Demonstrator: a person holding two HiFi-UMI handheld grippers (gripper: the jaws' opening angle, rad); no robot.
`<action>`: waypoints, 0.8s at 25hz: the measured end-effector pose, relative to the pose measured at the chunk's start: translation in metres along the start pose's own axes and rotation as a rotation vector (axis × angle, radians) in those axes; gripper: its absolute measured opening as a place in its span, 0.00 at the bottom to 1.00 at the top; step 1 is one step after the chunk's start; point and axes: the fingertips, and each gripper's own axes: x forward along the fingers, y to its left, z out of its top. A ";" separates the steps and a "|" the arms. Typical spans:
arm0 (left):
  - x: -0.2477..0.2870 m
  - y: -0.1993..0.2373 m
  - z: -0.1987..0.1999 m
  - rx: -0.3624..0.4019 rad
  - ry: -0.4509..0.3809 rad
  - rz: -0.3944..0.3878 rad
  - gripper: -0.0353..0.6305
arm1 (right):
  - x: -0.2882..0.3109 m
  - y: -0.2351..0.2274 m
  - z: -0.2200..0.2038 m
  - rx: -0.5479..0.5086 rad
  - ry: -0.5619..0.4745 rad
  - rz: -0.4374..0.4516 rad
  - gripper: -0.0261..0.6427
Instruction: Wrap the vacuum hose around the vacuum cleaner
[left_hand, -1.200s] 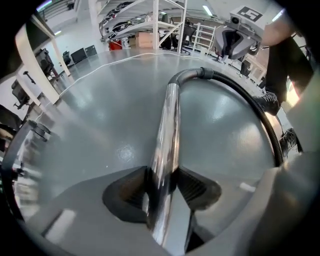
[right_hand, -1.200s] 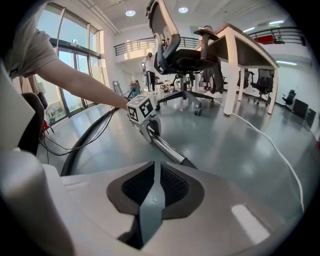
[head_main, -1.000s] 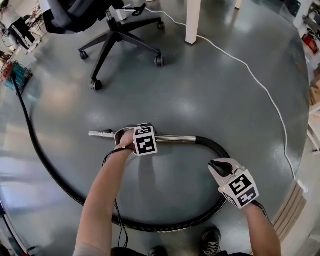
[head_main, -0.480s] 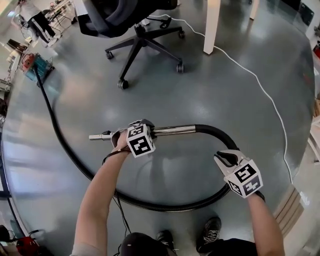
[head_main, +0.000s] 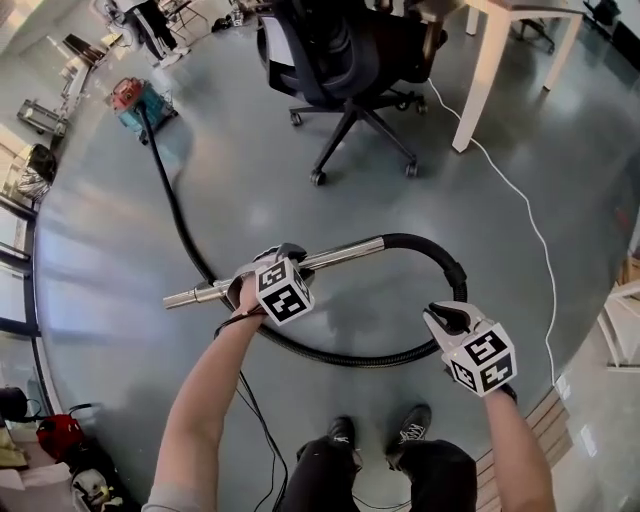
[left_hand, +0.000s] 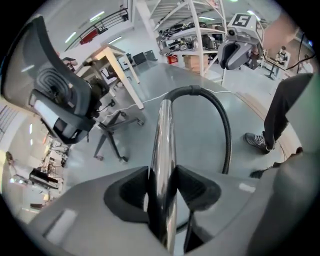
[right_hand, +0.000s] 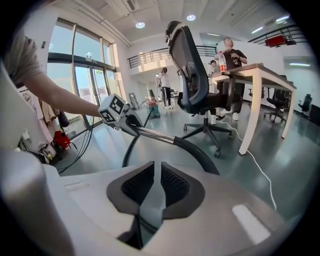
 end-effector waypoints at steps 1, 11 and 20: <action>-0.024 0.005 -0.005 -0.020 0.001 0.020 0.32 | -0.008 0.009 0.016 -0.001 -0.002 0.009 0.14; -0.253 0.042 -0.079 -0.343 0.001 0.207 0.31 | -0.053 0.112 0.190 -0.089 -0.029 0.134 0.14; -0.444 0.037 -0.139 -0.540 -0.037 0.365 0.31 | -0.064 0.252 0.343 -0.154 -0.088 0.279 0.14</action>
